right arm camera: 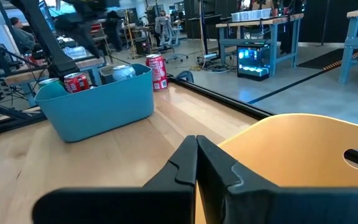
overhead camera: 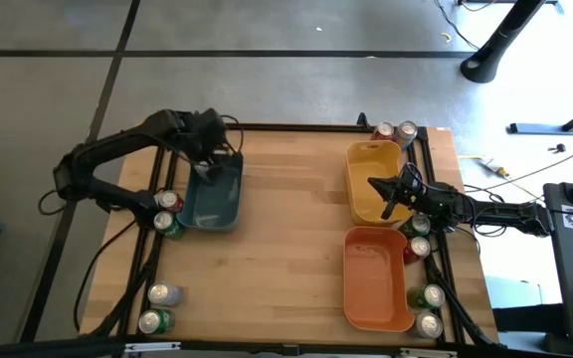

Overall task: Sort soda cans
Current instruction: Put the bottom left blue-white soda can into the blue bin

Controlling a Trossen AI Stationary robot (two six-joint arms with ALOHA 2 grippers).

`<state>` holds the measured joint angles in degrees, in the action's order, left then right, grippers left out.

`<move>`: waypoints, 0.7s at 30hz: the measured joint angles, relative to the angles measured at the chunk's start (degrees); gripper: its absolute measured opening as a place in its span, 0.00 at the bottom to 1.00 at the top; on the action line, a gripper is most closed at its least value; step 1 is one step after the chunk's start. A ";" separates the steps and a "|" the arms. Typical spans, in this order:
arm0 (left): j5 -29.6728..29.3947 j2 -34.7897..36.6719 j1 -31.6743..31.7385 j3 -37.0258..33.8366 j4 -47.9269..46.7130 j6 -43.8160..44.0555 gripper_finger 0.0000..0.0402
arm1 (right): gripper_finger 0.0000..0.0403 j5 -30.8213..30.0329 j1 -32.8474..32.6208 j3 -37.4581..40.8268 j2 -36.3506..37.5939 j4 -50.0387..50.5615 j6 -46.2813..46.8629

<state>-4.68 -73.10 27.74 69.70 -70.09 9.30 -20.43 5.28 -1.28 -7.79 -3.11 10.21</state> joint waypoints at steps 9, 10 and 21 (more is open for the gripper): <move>-1.83 0.00 -16.92 3.94 -2.69 11.99 0.92 | 0.02 0.06 0.00 -0.06 0.00 0.39 -0.18; -1.90 0.00 -18.74 4.40 -3.17 13.87 0.92 | 0.02 0.06 0.00 -0.06 0.00 0.42 -0.18; -1.91 -0.02 -38.08 6.09 -8.10 38.94 0.91 | 0.02 0.09 0.00 -0.10 0.00 0.83 -0.37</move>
<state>-6.59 -73.12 -10.34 75.79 -78.19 48.24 -20.34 5.28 -1.38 -7.79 -2.29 9.84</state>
